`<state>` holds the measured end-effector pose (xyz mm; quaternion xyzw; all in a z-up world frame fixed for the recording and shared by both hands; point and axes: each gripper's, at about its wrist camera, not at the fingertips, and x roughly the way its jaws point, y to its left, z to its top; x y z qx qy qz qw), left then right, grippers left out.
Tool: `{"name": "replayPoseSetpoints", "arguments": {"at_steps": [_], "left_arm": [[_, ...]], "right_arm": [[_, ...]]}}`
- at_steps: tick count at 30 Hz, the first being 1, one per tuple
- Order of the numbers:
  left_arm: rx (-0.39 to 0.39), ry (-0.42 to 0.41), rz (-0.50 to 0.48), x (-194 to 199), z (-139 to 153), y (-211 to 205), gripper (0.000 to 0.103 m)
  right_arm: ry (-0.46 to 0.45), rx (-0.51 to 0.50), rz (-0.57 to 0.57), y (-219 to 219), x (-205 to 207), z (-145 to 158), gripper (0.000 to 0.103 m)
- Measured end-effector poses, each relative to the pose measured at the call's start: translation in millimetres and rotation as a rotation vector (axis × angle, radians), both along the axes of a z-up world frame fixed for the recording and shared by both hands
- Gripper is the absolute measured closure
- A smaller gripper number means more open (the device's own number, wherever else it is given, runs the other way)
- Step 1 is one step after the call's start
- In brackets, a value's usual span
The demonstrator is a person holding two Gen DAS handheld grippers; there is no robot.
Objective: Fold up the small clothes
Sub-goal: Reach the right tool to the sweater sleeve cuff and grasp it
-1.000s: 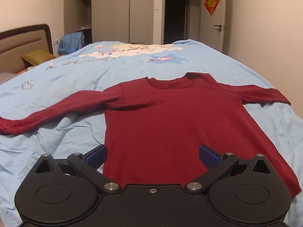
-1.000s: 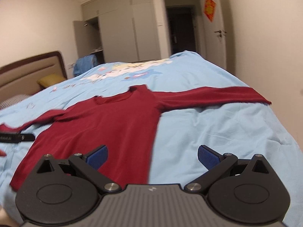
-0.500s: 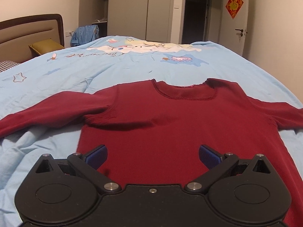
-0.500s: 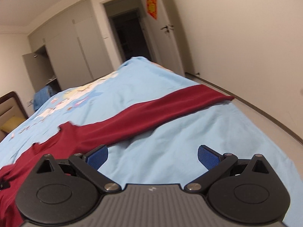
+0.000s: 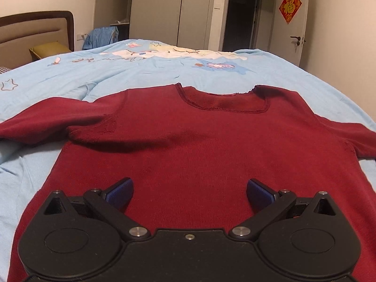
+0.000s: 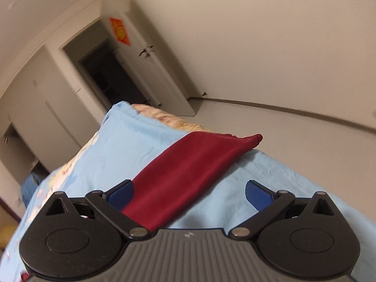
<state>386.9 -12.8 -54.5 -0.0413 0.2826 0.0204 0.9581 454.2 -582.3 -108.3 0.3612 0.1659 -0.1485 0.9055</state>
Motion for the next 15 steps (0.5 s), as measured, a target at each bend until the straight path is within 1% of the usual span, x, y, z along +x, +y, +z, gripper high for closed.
{"name": "replayPoseSetpoints", "arguments": {"at_steps": [2,4,5,7,8,9,10,11,12,14,15], "left_arm": [[0.012,-0.002,0.002,0,-2,-2,0.000],[0.020,-0.003,0.003,0,-3,-3,0.000],[0.020,-0.003,0.003,0,-4,-3,0.000],[0.018,-0.004,0.003,0,-4,-3,0.000],[0.017,-0.005,0.003,0,-5,-3,0.000],[0.016,-0.007,0.004,0,-5,-3,0.000],[0.016,-0.008,0.004,0,-5,-3,0.000],[0.016,-0.009,0.004,0,-6,-2,0.000],[0.017,-0.010,0.005,0,-6,-2,0.000],[0.019,-0.010,0.005,-1,-6,-3,0.000],[0.019,-0.011,0.005,-1,-6,-3,0.000]], "right_arm": [[-0.021,0.078,-0.041,-10,11,-9,0.000],[-0.040,0.126,-0.089,-18,19,-17,0.003],[-0.048,0.138,-0.110,-22,23,-20,0.007],[-0.062,0.151,-0.152,-26,26,-25,0.018],[-0.063,0.159,-0.170,-28,27,-28,0.028],[-0.061,0.167,-0.180,-30,30,-31,0.041],[-0.054,0.170,-0.189,-32,32,-32,0.050],[-0.046,0.166,-0.201,-33,34,-33,0.070],[-0.041,0.158,-0.211,-33,34,-34,0.083],[-0.045,0.129,-0.205,-31,34,-31,0.094],[-0.048,0.100,-0.199,-28,33,-27,0.095]]}}
